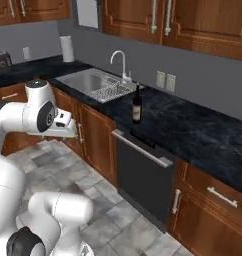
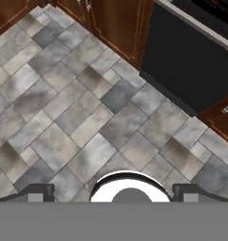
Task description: There is a wine glass and glass cup on the dining counter. Place the wine bottle next to the wine glass and the juice bottle next to the glass cup.
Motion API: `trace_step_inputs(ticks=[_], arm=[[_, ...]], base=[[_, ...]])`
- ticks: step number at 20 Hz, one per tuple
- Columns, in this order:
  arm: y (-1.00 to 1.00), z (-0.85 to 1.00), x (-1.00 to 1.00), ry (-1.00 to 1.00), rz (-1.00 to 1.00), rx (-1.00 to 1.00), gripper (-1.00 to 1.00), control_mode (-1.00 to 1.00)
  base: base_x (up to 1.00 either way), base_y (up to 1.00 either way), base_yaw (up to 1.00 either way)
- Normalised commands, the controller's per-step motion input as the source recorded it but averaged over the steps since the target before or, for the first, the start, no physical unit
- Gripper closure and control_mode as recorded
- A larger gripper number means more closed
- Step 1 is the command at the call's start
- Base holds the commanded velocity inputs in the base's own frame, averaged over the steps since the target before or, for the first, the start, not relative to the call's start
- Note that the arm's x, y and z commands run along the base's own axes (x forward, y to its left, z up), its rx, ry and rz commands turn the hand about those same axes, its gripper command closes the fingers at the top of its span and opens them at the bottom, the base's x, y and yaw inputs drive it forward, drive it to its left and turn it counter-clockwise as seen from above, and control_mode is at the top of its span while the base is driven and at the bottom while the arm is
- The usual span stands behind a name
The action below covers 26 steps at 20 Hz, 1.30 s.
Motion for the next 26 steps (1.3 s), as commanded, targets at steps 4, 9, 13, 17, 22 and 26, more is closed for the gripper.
trace_step_inputs(ticks=[4,9,13,17,22,26], arm=[[0.00,0.00,0.00,0.00,0.00,0.00,-1.00,1.00],[0.00,0.00,0.00,0.00,0.00,0.00,-1.00,1.00],[0.00,0.00,0.00,0.00,0.00,0.00,-1.00,1.00],[0.00,0.00,0.00,0.00,0.00,0.00,-1.00,1.00],[0.00,0.00,0.00,0.00,0.00,0.00,-1.00,1.00],[0.00,0.00,0.00,0.00,0.00,0.00,-1.00,1.00]], base=[[0.04,0.05,-0.90],[0.35,0.25,-0.69],[0.50,0.40,-0.51],[0.47,0.44,-0.28],[0.28,0.40,0.00],[0.27,0.62,0.00]])
